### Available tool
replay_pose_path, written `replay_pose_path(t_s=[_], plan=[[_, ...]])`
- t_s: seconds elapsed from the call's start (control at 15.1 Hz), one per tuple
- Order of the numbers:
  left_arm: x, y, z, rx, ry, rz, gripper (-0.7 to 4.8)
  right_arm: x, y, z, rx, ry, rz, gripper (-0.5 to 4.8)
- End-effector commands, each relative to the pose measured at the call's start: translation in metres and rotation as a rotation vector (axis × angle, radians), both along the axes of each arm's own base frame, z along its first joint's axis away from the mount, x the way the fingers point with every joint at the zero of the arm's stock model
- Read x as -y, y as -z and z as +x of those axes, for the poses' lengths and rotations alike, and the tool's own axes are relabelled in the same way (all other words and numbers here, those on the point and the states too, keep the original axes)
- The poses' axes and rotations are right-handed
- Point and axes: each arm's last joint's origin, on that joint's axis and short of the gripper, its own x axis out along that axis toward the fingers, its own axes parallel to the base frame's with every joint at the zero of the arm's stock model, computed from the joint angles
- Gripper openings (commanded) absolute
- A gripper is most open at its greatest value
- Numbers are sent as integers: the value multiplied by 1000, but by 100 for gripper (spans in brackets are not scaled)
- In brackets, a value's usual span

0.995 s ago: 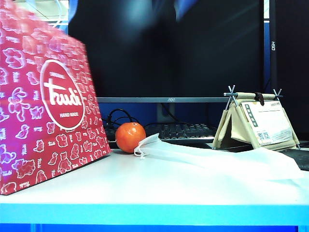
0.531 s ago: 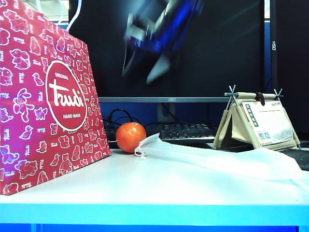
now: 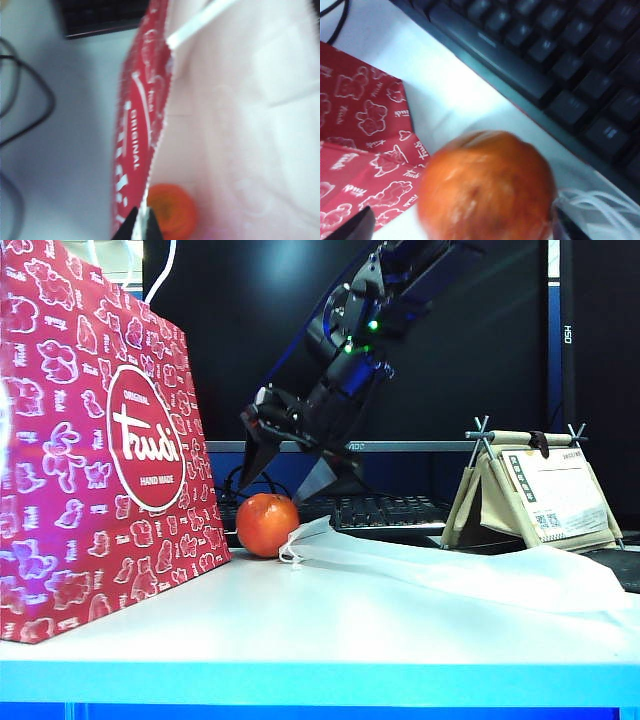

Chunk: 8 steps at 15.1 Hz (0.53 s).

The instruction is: Open the paper bag and put two oranges into the paper bag.

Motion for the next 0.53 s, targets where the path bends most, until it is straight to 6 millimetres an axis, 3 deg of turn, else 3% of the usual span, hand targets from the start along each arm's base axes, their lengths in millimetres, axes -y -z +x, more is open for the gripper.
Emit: replay_pose_path(t_s=[0.07,0.33,0.53], plan=[[3,-6,2,30,9,-103,-6,-3,7,1,-21,-3,0,476],[15,-9,1,25,29,-119,-6,-6,23,3,-51,-3,-16,476],[22,-34,-3,92,52,-120,-6,-8,41,4,-95,13,-27,453]])
